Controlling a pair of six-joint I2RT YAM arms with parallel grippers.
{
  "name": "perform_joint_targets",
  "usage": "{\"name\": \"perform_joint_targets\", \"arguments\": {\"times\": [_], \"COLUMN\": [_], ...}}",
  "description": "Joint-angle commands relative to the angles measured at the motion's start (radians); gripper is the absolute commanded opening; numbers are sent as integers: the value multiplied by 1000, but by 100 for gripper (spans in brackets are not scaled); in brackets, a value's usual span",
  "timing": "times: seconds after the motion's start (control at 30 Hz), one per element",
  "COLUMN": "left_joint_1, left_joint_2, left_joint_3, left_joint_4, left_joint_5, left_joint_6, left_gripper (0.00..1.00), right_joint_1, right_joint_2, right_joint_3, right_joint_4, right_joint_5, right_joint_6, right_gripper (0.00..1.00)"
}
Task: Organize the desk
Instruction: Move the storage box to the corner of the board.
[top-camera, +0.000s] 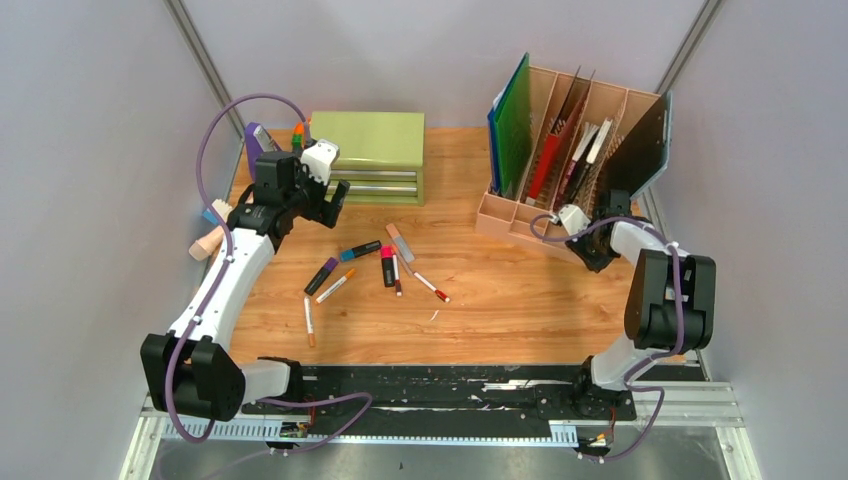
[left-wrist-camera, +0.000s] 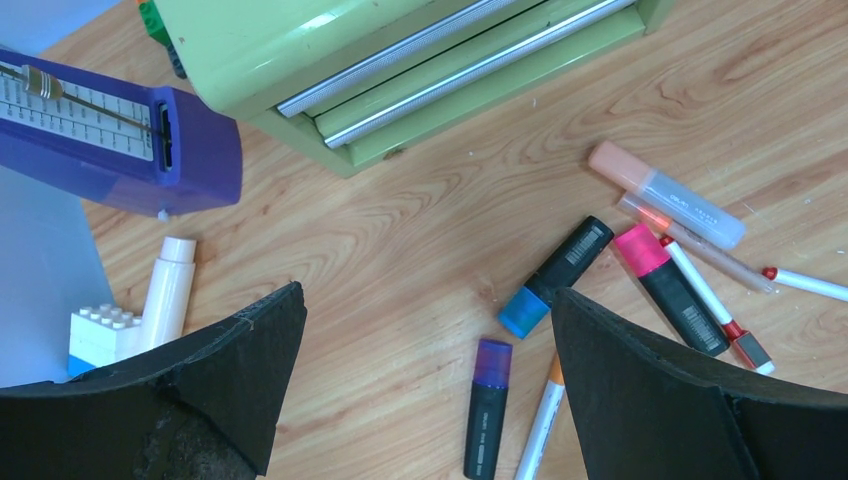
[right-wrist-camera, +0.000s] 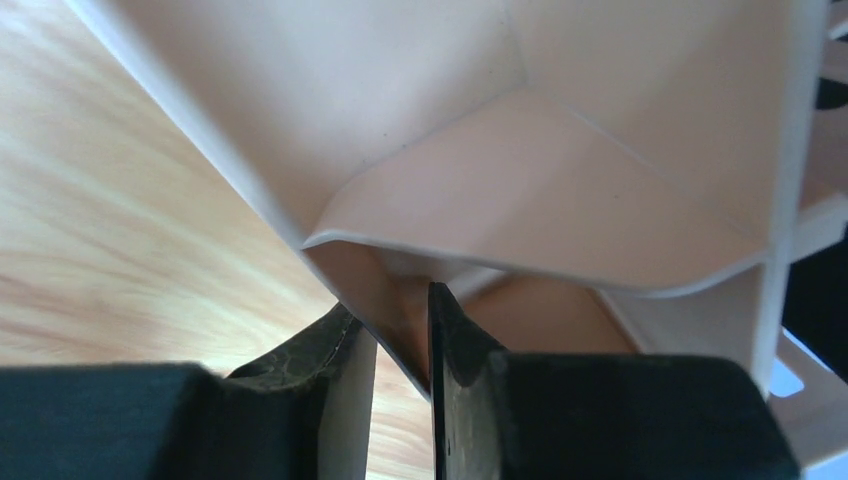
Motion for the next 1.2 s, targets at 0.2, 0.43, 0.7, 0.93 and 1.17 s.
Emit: {"name": "perform_joint_targets", "arguments": {"times": [0.2,0.43,0.7,0.93,1.17], "left_joint_1": [6,6,6,6,8], "left_joint_2": [6,6,8,19,54], "left_joint_3": [6,4,-4,4,37], "left_joint_4": [19,19,23,22,38], "left_joint_5": [-13,-18,-22,-28,-86], "left_joint_6": [12,16,20,0,-43], "left_gripper": [100,100,100,100,100], "right_joint_1": [-178,-214,-171,3,265], "right_joint_2": [22,-15,-117,-247,-332], "right_joint_3": [90,78,43,44,131], "right_joint_4": [199,264,281,75,-158], "right_joint_5": [231,229,176,87,-92], "right_joint_6": [-193,-342,-352,-164,77], "right_gripper": [19,35,70,72,75]}}
